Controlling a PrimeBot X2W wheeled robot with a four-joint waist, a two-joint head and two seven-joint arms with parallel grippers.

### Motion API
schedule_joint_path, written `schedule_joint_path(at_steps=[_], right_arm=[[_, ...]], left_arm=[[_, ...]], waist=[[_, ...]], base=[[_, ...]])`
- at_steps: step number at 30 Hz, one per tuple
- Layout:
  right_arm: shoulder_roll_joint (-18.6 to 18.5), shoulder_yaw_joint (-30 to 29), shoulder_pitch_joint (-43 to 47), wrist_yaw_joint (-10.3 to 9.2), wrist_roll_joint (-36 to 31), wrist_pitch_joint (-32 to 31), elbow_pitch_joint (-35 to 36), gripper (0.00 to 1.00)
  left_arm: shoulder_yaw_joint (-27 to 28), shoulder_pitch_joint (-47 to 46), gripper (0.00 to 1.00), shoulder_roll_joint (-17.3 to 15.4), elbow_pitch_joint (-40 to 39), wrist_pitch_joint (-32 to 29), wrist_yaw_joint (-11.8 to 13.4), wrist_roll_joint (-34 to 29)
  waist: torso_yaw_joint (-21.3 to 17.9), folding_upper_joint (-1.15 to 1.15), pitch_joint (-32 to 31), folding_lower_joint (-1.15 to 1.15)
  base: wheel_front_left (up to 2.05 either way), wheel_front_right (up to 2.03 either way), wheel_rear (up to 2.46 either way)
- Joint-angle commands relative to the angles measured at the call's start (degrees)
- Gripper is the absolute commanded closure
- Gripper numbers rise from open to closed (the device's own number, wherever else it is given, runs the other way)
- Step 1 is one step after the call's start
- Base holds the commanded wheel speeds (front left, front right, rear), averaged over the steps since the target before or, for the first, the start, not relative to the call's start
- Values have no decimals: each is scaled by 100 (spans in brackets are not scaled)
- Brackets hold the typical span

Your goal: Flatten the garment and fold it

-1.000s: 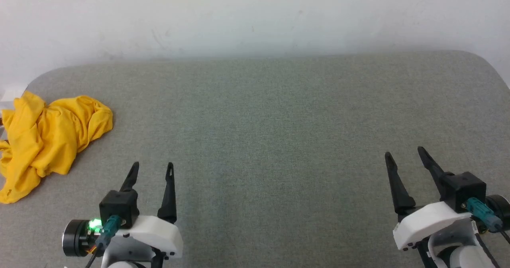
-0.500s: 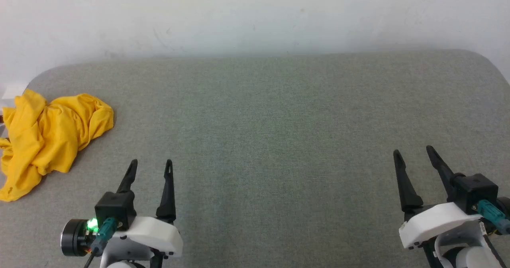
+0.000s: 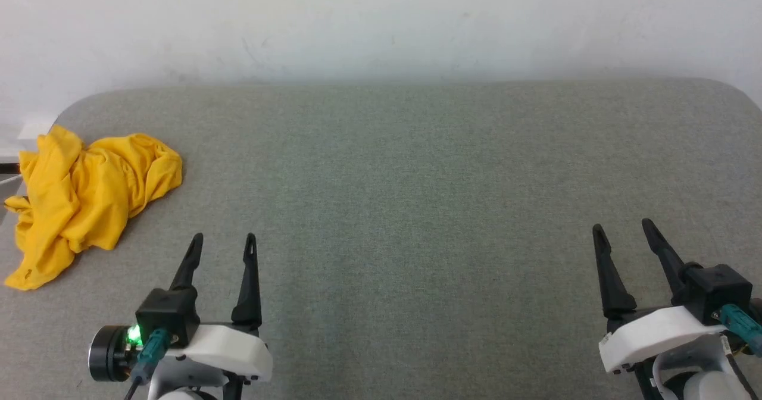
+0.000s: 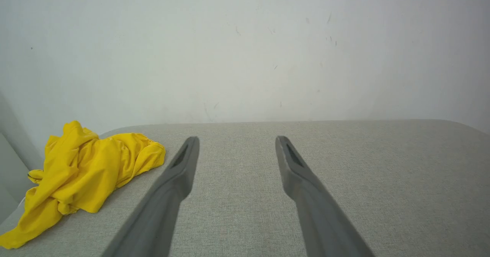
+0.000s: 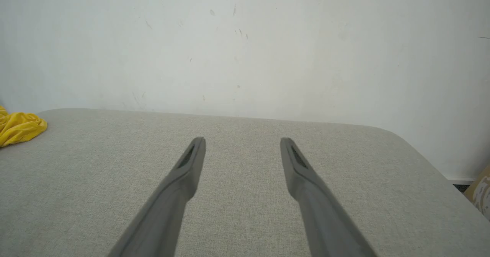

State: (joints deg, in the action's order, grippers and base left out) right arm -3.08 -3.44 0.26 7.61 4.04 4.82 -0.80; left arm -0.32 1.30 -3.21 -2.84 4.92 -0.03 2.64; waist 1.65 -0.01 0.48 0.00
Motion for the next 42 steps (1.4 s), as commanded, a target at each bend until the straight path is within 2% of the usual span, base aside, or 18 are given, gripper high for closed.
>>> schedule_joint_path(at_steps=[1, 14, 42], right_arm=[[8, -18, 56, -4, 50, 76, -11, 0], [10, -53, 96, -6, 102, 219, -22, 0], [14, -20, 139, -8, 144, 554, -157, 0]], left_arm=[[1, 112, 0, 12, -52, 64, -34, 56], [25, 153, 0, 16, -127, 208, -23, 131], [51, 254, 0, 23, -312, 543, 61, 350]], waist=[[37, 0, -3, 0], [348, 0, -3, 0], [1415, 1, 47, 0]], base=[[0, 0, 0], [0, 0, 0], [0, 0, 0]])
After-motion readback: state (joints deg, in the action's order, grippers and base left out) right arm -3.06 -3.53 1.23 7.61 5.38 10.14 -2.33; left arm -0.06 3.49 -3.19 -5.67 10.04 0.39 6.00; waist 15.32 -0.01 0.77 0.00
